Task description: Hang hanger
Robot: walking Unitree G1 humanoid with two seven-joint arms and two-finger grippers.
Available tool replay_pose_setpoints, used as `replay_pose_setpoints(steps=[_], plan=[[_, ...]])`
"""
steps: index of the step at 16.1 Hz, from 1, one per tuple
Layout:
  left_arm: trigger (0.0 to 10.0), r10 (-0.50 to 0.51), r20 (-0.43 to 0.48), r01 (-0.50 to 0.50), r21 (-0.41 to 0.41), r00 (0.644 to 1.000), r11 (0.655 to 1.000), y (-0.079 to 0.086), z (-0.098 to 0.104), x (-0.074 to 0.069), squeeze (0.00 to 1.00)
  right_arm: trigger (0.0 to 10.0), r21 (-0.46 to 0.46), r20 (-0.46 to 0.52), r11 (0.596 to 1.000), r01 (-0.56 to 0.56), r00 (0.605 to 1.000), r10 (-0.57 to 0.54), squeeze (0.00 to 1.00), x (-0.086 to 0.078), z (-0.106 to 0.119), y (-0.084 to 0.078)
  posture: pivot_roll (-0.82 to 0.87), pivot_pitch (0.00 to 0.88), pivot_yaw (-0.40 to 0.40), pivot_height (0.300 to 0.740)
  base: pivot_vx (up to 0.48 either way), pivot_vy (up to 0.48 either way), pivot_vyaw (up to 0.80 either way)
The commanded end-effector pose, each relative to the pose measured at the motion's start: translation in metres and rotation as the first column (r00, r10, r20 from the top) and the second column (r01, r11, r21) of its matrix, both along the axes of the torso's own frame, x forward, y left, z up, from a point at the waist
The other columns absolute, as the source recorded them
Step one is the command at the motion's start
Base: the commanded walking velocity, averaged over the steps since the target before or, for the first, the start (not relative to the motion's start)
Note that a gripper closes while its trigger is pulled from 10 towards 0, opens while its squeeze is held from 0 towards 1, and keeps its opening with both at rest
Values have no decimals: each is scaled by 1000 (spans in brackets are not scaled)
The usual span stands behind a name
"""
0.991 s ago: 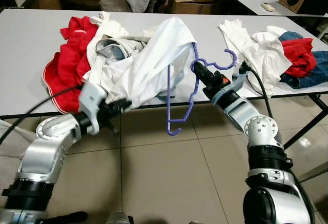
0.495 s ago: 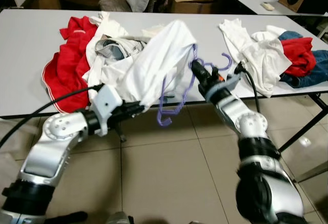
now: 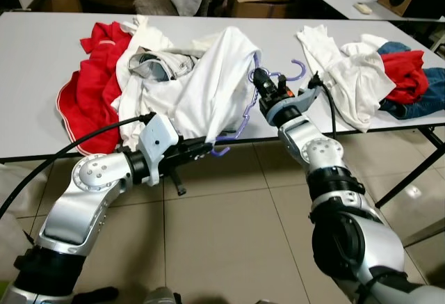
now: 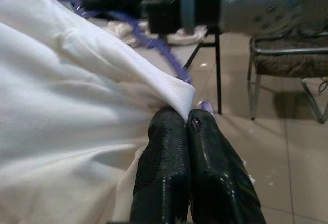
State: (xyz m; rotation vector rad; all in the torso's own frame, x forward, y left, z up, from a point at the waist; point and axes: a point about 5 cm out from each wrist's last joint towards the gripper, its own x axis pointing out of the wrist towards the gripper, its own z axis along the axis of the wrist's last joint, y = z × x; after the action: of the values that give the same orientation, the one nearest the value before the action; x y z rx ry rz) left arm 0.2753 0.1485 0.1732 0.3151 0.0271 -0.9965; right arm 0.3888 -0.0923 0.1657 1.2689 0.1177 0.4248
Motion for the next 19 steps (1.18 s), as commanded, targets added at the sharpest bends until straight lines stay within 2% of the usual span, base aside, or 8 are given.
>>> replay_pose_setpoints(steps=[1, 4, 7, 11, 13, 15, 17, 19], plan=[[0, -40, -14, 40, 1, 999, 999, -2, 1, -7, 0, 10000, 37, 7, 997, 67, 998, -67, 0, 6, 9, -10, 11, 8, -92, 740, 0, 0, 0], [0, -78, -44, 80, 28, 996, 996, -5, -4, -12, 0, 10000, 135, 2, 982, 130, 991, -131, 0, 12, 18, -19, 15, 1, -91, 740, 0, 0, 0], [0, -112, -34, 112, 23, 993, 993, -13, -1, -13, 0, 10000, 140, 12, 979, 148, 988, -151, 0, 15, 23, -17, 15, 0, -86, 740, 0, 0, 0], [0, -101, 78, 107, -77, 992, 991, -23, 24, -8, 0, 10000, 77, -8, 972, 223, 975, -223, 0, 17, 22, -14, 22, 0, -92, 740, 0, 0, 0], [0, -115, 82, 122, -88, 990, 989, -27, 27, -8, 0, 10000, 106, -31, 966, 237, 972, -235, 0, 18, 22, -12, 23, 0, -93, 740, 0, 0, 0], [0, -125, 76, 132, -94, 989, 987, -37, 24, -7, 0, 10000, 93, -38, 970, 224, 974, -221, 0, 18, 23, -1, 21, 0, -91, 740, 0, 0, 0], [0, -119, 95, 130, -118, 988, 984, -50, 26, -2, 0, 10000, 89, -14, 988, 127, 992, -127, 0, 14, 28, 24, 20, 0, -88, 740, 0, 0, 0], [0, -91, 118, 106, -129, 989, 986, -53, 29, 3, 0, 10000, 100, -44, 987, 126, 992, -122, 0, 13, 28, 30, 18, 0, -83, 740, 0, 0, 0]])
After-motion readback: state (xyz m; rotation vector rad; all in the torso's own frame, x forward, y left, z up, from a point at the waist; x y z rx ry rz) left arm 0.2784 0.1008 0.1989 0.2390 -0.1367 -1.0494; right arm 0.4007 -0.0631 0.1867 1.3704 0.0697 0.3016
